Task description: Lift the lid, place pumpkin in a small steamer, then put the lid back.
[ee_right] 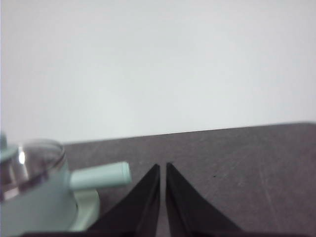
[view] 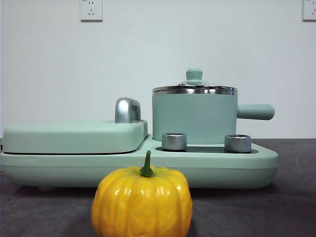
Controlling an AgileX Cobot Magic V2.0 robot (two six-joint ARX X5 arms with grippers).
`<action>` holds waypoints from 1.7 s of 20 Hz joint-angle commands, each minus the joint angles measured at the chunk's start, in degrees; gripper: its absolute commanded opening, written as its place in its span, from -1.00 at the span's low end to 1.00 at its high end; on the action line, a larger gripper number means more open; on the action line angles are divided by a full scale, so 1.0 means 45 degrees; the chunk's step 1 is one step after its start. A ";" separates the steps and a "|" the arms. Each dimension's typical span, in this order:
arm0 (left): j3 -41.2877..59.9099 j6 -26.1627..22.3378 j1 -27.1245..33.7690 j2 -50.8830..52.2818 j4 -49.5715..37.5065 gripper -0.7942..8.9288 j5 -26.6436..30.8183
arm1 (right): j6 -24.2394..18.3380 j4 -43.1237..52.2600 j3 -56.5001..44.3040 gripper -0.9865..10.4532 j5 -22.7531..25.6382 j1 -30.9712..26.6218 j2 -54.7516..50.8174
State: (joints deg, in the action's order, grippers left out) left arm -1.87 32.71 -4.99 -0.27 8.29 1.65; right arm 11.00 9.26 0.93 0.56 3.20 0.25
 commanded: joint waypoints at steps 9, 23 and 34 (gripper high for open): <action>0.0238 0.4274 0.0000 0.0019 -0.2973 -0.82 -0.0112 | 0.6858 0.0733 -0.0015 -0.80 0.0223 0.0010 -0.0010; -0.2676 0.1647 0.0000 -0.0301 -0.2540 -0.82 -0.0131 | 0.8646 0.0287 0.1705 -0.80 -0.2550 0.0010 0.0005; -0.6630 -0.3832 0.0000 -0.2531 0.1035 -0.82 -0.1404 | 0.1365 -0.5153 0.5333 -0.81 -0.2803 0.0010 0.0505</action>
State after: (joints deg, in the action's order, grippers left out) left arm -30.15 22.37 -4.99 -11.07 13.26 -4.10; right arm 26.79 -13.47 24.01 -12.01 3.20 2.11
